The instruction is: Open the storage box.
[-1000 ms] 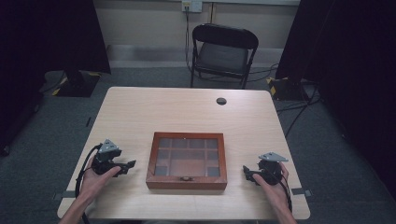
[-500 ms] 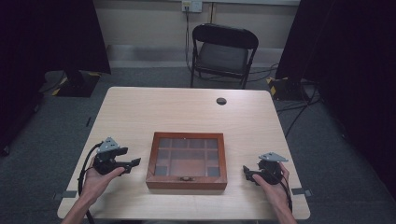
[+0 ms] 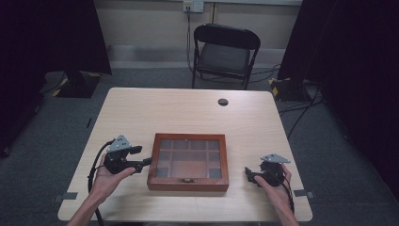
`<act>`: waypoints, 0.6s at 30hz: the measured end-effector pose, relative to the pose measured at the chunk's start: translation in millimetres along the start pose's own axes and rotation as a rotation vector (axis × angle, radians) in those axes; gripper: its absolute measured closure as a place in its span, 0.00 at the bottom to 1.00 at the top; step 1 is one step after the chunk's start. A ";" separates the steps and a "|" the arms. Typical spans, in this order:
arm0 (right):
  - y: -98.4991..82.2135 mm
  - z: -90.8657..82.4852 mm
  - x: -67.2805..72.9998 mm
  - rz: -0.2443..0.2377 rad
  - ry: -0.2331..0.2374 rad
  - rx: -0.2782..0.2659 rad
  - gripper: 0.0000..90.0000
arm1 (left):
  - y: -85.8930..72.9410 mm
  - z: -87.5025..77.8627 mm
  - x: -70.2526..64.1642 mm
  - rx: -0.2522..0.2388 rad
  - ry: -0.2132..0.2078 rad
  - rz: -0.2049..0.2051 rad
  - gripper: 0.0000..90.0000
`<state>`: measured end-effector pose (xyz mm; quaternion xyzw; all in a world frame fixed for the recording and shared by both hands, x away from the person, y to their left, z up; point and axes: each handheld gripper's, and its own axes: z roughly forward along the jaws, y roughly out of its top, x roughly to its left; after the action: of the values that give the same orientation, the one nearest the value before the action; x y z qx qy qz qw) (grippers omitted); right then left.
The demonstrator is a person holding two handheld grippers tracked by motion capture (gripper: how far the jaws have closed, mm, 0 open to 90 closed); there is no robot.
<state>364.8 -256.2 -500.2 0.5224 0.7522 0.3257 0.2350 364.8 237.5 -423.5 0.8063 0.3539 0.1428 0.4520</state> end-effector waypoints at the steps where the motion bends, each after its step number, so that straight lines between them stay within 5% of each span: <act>1: 0.0 0.0 0.0 0.000 0.000 0.000 0.14 | 2.2 0.8 -0.9 -0.006 -0.015 0.002 0.40; 15: 0.1 0.2 0.1 0.001 -0.001 0.000 0.14 | 29.1 20.8 -37.3 -0.003 -0.125 0.100 0.47; 18: 0.1 0.1 0.1 0.001 -0.001 0.000 0.14 | 30.3 23.6 -44.3 -0.033 -0.184 0.073 0.50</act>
<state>364.9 -256.1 -500.2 0.5231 0.7518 0.3253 0.2351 359.8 181.4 -407.3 0.8208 0.2788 0.0905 0.4903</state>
